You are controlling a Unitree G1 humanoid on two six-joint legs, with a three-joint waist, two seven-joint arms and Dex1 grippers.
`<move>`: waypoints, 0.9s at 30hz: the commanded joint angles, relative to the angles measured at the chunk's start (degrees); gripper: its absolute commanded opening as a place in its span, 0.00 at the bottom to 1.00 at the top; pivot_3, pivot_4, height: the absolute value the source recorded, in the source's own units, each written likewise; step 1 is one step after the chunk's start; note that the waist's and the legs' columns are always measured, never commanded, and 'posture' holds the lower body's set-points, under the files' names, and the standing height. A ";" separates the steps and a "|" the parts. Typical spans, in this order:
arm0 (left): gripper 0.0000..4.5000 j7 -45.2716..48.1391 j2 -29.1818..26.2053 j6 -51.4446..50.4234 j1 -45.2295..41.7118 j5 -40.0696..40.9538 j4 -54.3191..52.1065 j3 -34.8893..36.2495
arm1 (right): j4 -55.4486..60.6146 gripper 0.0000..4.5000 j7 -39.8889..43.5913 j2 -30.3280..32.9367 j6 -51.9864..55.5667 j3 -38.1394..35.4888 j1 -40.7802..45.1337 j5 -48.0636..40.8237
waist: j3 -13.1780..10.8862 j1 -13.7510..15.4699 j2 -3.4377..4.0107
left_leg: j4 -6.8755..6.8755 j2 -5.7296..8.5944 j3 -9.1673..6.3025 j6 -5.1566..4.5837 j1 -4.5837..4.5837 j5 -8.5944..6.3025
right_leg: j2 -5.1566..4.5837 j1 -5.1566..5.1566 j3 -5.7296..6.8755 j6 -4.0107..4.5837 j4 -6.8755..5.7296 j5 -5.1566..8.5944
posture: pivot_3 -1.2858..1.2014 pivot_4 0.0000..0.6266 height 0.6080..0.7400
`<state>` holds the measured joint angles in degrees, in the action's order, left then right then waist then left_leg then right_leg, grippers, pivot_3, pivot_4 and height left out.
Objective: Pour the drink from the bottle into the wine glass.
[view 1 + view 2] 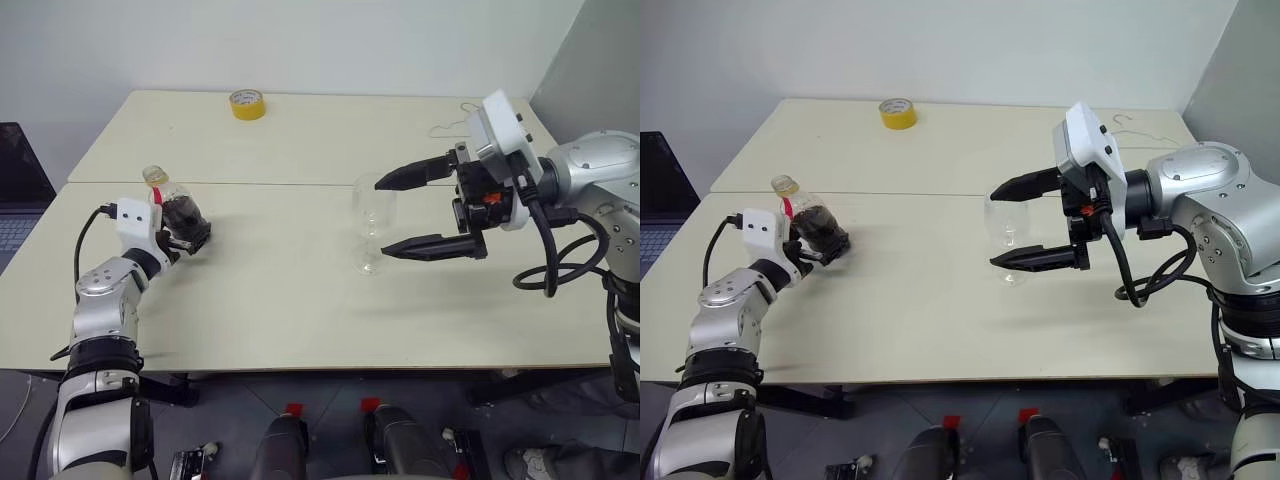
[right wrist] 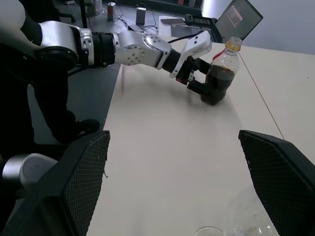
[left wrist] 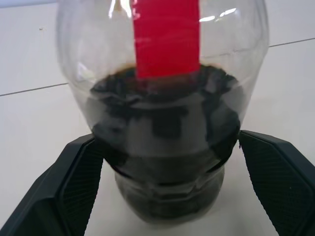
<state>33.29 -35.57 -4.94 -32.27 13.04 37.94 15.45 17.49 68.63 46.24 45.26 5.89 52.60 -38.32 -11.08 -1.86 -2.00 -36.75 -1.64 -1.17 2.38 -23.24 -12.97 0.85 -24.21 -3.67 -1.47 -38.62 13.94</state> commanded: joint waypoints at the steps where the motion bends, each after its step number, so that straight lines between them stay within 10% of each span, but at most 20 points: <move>1: 1.00 -0.03 0.22 2.51 -2.96 0.05 1.66 0.32 | 1.36 0.99 -0.09 0.34 -0.68 -0.18 1.00 0.67 | 0.00 0.01 0.00 | 0.00 0.00 0.00 0.00 0.00 0.00 | 0.00 0.00 0.00 0.00 -0.01 0.00 | 0.52 0.24 1.00; 7: 1.00 0.55 1.06 3.05 -4.77 -0.05 4.68 -0.10 | 1.42 0.99 -0.13 0.20 -0.56 0.04 1.08 1.49 | 0.00 -0.01 0.00 | -0.03 0.03 -0.03 0.00 -0.01 0.00 | 0.00 0.02 0.02 0.00 -0.01 0.00 | 0.52 0.24 1.00; 12: 0.69 0.30 1.20 3.29 -4.89 -0.34 5.63 -0.19 | 1.29 1.00 -0.19 0.27 -0.66 0.19 1.07 1.93 | 0.00 0.01 0.00 | -0.05 0.02 -0.08 0.00 -0.04 0.00 | 0.01 0.02 0.05 0.00 -0.02 0.00 | 0.52 0.24 1.00; 27: 0.69 0.59 -3.28 -0.12 -3.52 -4.33 -10.32 -4.04 | -3.28 1.00 0.16 2.83 -3.35 -1.18 0.00 5.73 | -0.05 0.01 -0.09 | -0.16 0.01 -0.16 0.01 -0.16 0.00 | 0.01 -0.04 0.10 0.00 -0.07 -0.01 | 0.52 0.24 1.00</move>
<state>33.48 -36.31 -5.63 -33.91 9.86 33.41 11.40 14.75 68.67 47.84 43.35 6.99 52.41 -33.57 -11.13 -1.85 -2.09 -36.91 -1.63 -1.35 2.39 -23.43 -12.96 0.86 -24.27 -3.55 -1.47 -38.69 13.93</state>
